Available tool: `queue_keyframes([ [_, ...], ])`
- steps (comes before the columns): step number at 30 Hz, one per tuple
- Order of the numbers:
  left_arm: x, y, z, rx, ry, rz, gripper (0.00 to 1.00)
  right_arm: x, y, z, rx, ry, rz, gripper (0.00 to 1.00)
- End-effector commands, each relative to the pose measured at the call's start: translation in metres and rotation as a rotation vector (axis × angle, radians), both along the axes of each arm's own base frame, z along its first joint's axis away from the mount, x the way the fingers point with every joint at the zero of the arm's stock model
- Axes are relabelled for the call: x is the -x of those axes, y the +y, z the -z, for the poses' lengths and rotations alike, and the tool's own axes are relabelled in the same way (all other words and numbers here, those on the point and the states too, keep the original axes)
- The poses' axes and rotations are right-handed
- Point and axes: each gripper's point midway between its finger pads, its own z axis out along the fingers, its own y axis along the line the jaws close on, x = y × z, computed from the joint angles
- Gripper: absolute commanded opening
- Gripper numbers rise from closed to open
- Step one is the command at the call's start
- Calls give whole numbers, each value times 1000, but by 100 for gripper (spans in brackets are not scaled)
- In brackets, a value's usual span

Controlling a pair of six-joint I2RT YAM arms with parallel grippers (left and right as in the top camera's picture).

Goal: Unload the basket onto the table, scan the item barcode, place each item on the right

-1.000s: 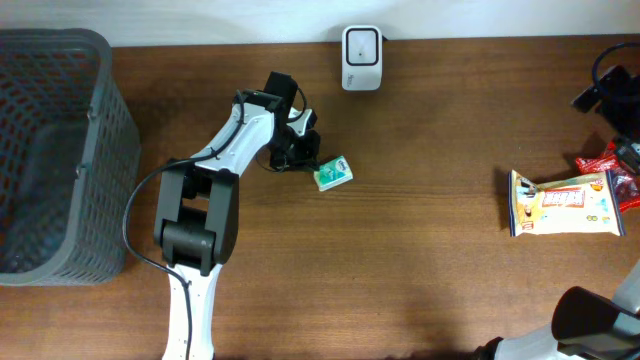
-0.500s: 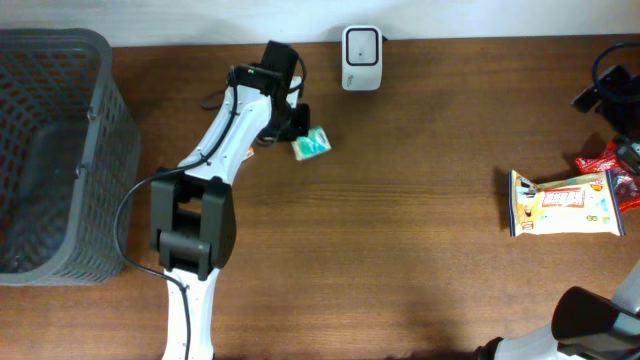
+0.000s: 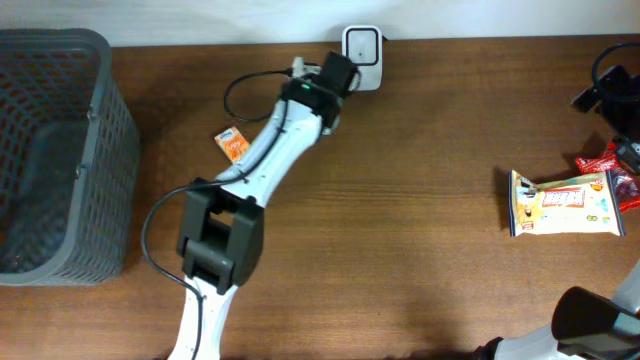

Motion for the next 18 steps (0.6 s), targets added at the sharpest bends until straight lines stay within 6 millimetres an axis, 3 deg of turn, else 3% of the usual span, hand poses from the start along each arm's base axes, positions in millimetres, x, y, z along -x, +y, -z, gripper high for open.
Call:
queue_keyframes([
  [1,0,-10,22,-42,-22,-44,0,0,3,-2,-7,-7,-3,98],
  [13,27,-48,55,26,77,29,0,0,3,-2,-7,-7,-3,98],
  [18,41,-67,57,15,90,75,0,0,3,-2,-7,-7,-3,98],
])
